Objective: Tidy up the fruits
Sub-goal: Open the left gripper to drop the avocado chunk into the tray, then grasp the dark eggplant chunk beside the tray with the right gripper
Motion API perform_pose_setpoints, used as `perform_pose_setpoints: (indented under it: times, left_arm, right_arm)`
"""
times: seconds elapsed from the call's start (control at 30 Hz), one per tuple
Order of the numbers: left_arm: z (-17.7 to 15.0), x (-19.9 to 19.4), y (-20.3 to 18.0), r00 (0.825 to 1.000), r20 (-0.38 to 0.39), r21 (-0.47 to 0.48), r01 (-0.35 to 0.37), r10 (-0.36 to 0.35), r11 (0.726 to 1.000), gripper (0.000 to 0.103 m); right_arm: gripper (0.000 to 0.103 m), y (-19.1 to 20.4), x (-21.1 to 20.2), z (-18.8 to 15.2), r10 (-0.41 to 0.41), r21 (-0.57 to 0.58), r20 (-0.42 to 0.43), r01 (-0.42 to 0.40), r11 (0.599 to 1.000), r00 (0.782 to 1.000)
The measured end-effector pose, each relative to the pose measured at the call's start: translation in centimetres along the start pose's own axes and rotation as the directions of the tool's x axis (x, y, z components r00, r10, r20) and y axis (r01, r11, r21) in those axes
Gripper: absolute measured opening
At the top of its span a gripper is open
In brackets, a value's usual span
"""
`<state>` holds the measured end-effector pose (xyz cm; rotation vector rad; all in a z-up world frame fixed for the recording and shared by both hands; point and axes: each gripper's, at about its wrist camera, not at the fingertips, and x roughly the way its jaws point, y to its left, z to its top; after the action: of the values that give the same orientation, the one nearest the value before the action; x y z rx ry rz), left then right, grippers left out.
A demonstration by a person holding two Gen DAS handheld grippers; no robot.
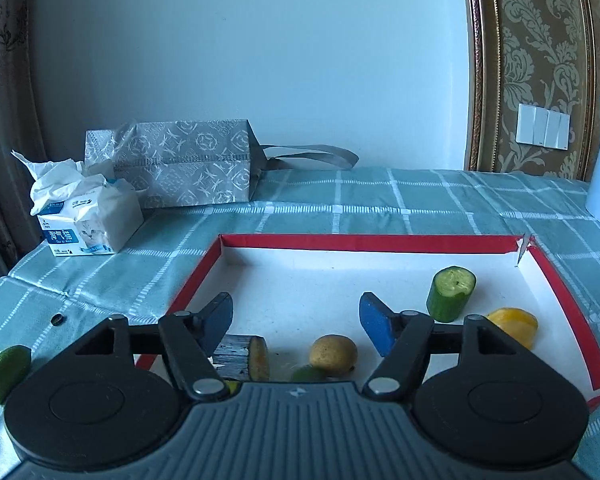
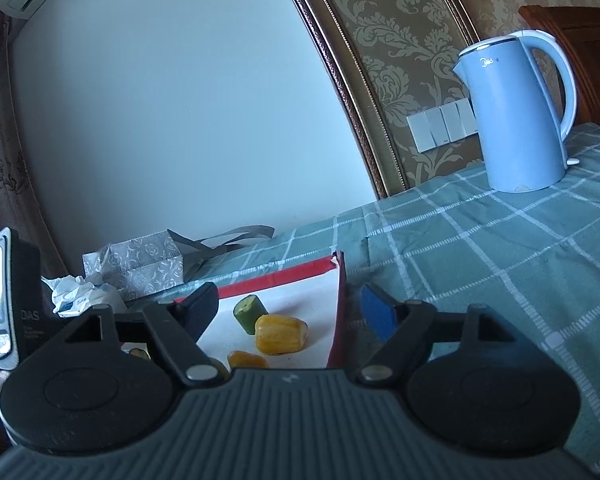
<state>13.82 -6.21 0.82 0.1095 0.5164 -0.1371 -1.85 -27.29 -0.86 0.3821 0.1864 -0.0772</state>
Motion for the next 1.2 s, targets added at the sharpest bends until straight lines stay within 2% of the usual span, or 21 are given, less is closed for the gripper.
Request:
perform_pose_setpoints:
  times: [0.23,0.3,0.47,0.67,0.73,0.8,0.87,1.0,1.2]
  left_arm:
    - [-1.1,-2.0,1.7,1.000,-0.009,-0.038,0.007,-0.007,0.999,0.069]
    - [-2.0,-3.2,2.5,1.000,-0.007,-0.048,0.009,-0.009,0.999,0.070]
    - [-5.4,-6.0,4.7,1.000,-0.012,-0.061,0.008,-0.009,0.998,0.075]
    - [-8.7,-6.2,6.6,0.996,-0.088,-0.100,-0.006,-0.003,0.995,0.075]
    - [-8.8,-6.4,7.2,0.998,-0.062,-0.139,0.010,-0.019,0.990,0.075]
    - [-8.9,-6.4,7.5,0.998,-0.058,-0.155,0.023,-0.032,0.988,0.078]
    - [-8.9,-6.4,7.6,0.998,-0.059,-0.162,0.028,-0.038,0.986,0.078]
    - [-8.9,-6.3,7.7,0.996,-0.061,-0.170,0.046,-0.057,0.984,0.078]
    - [-8.9,-6.4,7.7,0.996,-0.053,-0.179,0.055,-0.066,0.982,0.078]
  right_arm:
    - [0.081,0.0,0.2,0.1,0.001,-0.006,-0.013,-0.001,1.000,1.000]
    - [0.086,0.0,0.3,0.0,0.004,-0.009,-0.025,-0.004,1.000,1.000]
    - [0.091,0.2,0.6,-0.4,0.015,-0.034,-0.064,-0.018,0.999,0.998]
    - [0.091,1.0,0.5,-1.0,0.048,-0.055,-0.126,-0.055,0.997,0.991]
    - [0.089,1.5,0.3,-1.3,0.077,-0.070,-0.155,-0.089,0.994,0.985]
    - [0.087,2.4,0.2,-1.8,0.068,-0.121,-0.173,-0.090,0.989,0.983]
    - [0.080,3.3,0.3,-2.3,0.057,-0.173,-0.197,-0.092,0.981,0.979]
    - [0.069,4.5,0.8,-3.1,0.059,-0.204,-0.253,-0.113,0.972,0.966]
    - [0.069,6.6,2.2,-4.1,0.031,-0.241,-0.305,-0.109,0.964,0.952]
